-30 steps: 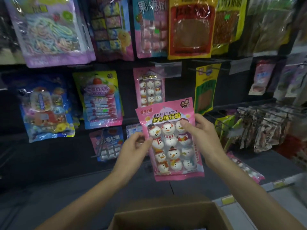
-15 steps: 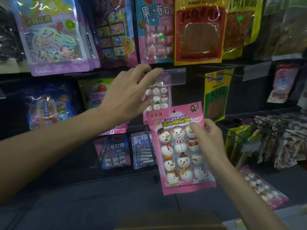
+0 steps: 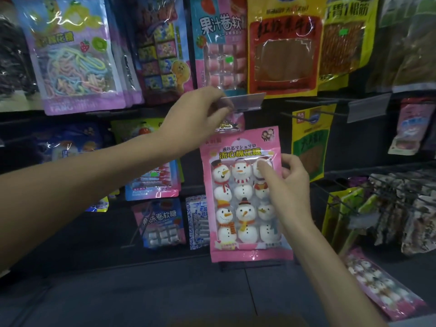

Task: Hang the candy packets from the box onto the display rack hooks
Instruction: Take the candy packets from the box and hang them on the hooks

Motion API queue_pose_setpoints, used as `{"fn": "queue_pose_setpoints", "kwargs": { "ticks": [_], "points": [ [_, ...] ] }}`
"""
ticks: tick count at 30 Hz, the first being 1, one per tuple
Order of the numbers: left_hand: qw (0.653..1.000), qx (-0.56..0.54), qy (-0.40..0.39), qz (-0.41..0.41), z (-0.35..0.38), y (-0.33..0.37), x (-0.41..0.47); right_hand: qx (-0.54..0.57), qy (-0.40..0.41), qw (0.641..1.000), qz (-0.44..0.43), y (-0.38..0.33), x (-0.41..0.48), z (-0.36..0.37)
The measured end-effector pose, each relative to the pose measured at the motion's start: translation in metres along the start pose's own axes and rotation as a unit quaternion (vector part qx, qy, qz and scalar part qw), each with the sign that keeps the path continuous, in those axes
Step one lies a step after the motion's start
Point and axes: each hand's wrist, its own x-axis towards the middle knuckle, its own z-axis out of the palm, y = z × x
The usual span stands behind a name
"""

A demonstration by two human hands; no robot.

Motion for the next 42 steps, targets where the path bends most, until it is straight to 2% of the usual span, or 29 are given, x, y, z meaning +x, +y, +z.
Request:
{"fn": "queue_pose_setpoints", "kwargs": {
  "ticks": [3, 6, 22, 29, 38, 42],
  "points": [
    [0.997, -0.059, -0.02, -0.037, -0.004, 0.005, 0.005, -0.007, 0.014, 0.998, -0.053, -0.008, 0.005, 0.004],
    [0.996, -0.07, -0.041, -0.041, -0.005, 0.007, 0.006, -0.01, 0.022, 0.997, -0.069, -0.011, 0.011, 0.006],
    [0.993, -0.093, -0.054, -0.052, -0.004, 0.0, 0.005, -0.032, 0.031, 0.998, -0.051, -0.005, 0.018, 0.022],
    [0.992, -0.099, -0.076, -0.029, -0.002, -0.004, 0.003, -0.041, 0.037, 0.997, -0.059, -0.009, 0.019, 0.024],
    [0.996, -0.069, -0.052, -0.012, -0.002, -0.008, 0.0, -0.04, 0.038, 0.997, -0.051, -0.009, 0.018, 0.025],
    [0.999, 0.012, -0.015, 0.036, -0.001, -0.013, -0.006, -0.033, 0.03, 0.998, -0.031, -0.008, 0.017, 0.027]
  ]
}}
